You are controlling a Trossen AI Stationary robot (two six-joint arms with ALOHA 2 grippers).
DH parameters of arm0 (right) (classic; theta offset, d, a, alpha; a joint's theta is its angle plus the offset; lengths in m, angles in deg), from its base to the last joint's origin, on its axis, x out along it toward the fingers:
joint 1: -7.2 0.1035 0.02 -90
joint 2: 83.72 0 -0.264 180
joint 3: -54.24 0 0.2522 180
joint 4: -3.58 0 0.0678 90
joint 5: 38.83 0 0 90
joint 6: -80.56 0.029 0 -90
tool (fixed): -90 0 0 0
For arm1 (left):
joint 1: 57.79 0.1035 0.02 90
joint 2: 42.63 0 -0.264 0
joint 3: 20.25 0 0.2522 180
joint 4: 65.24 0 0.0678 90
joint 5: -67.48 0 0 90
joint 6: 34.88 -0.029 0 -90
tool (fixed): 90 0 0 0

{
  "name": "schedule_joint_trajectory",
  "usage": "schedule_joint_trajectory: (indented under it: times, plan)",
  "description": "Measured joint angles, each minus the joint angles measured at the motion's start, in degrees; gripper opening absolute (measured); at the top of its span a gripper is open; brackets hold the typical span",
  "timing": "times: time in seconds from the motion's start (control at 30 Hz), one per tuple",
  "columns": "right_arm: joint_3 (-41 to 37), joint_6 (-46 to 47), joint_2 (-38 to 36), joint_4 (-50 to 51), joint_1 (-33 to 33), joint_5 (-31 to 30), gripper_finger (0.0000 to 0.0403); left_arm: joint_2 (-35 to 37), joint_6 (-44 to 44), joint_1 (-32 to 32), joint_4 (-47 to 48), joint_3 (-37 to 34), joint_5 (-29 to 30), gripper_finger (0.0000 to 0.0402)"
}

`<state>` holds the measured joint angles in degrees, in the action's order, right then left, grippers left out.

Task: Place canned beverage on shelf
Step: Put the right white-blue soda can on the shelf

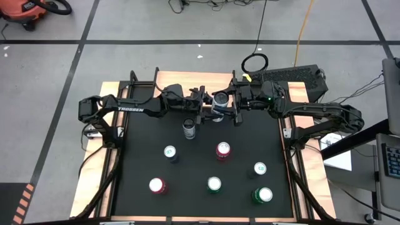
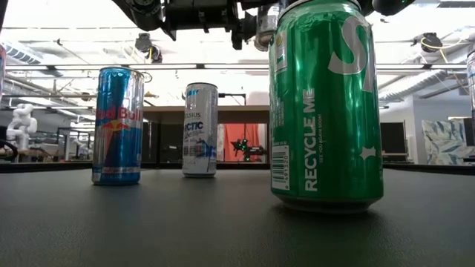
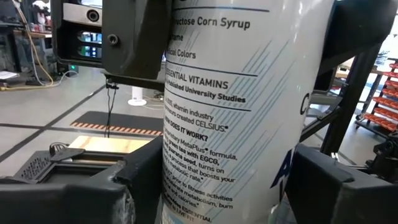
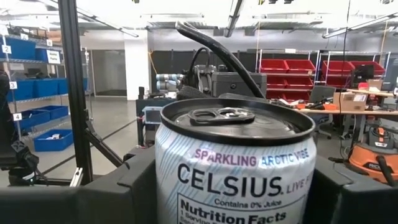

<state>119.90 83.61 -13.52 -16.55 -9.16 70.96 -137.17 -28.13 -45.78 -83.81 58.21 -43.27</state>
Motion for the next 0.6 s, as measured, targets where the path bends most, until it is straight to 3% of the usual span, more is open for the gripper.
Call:
schedule_joint_trajectory:
  times: [0.6]
  plan:
    - [0.0, 0.6, 0.0, 0.4, 0.0, -0.1, 0.0269, 0.0, 0.5, 0.0, 0.0, 0.0, 0.0, 0.0254]
